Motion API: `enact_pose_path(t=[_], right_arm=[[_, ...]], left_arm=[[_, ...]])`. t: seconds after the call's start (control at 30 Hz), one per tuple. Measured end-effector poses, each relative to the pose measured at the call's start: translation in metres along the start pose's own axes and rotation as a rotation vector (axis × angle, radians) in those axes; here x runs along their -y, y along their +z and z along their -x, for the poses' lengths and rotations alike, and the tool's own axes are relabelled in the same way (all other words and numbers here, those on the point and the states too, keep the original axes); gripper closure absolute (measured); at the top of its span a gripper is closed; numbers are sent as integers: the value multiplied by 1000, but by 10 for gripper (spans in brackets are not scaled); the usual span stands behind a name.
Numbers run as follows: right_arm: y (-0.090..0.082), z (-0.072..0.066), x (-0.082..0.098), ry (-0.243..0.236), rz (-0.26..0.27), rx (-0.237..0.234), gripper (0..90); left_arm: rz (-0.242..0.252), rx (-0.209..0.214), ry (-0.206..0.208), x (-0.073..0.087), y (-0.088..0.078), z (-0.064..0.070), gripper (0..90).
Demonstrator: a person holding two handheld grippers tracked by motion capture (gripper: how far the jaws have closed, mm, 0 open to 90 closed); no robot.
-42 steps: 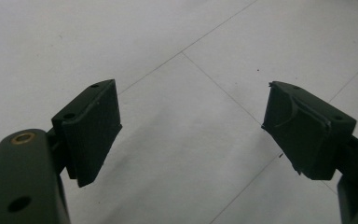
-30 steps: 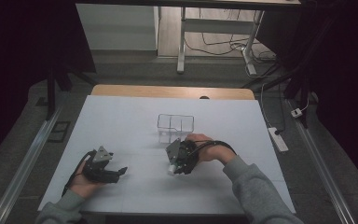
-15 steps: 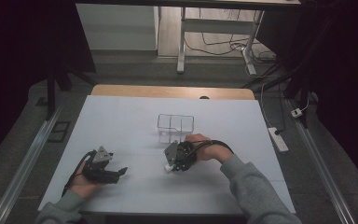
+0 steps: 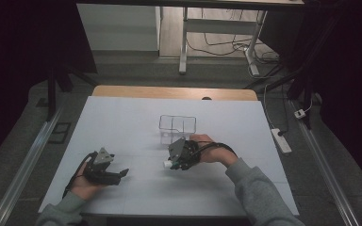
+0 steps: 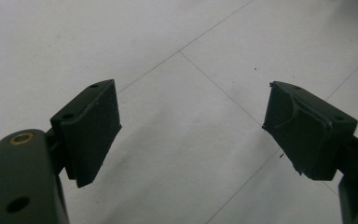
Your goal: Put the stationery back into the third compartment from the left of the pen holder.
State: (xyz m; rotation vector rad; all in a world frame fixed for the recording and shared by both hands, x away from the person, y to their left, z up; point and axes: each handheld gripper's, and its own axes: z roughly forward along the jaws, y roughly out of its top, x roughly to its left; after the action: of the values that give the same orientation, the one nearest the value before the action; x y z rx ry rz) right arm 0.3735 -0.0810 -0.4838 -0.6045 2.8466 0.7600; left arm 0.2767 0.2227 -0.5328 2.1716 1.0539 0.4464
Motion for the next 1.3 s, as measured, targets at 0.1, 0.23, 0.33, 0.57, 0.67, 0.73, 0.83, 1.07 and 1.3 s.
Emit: enact_pose_path(t=[0.1,0.23,0.33,0.57,0.67,0.73,0.83,1.07,1.3], right_arm=[[-8,1,2,59,35,13,657],[-15,2,9,135,81,42,656],[-19,3,15,197,125,62,656],[-29,6,27,313,228,82,656],[-33,6,31,354,266,108,656],[-35,6,33,375,282,127,656],[-38,4,34,390,308,159,656],[-43,-3,35,439,378,182,656],[-46,-6,34,492,396,230,655]], left_arm=[[0,-1,0,0,0,0,180],[-2,-2,0,0,0,0,180],[-2,-2,1,0,0,0,180],[-4,-3,0,0,1,0,180],[-4,-3,-2,0,1,0,180],[-4,-2,-4,0,1,0,180],[-4,-4,-3,0,1,0,180],[2,-6,-4,0,0,0,180],[7,-10,-8,0,-1,0,180]])
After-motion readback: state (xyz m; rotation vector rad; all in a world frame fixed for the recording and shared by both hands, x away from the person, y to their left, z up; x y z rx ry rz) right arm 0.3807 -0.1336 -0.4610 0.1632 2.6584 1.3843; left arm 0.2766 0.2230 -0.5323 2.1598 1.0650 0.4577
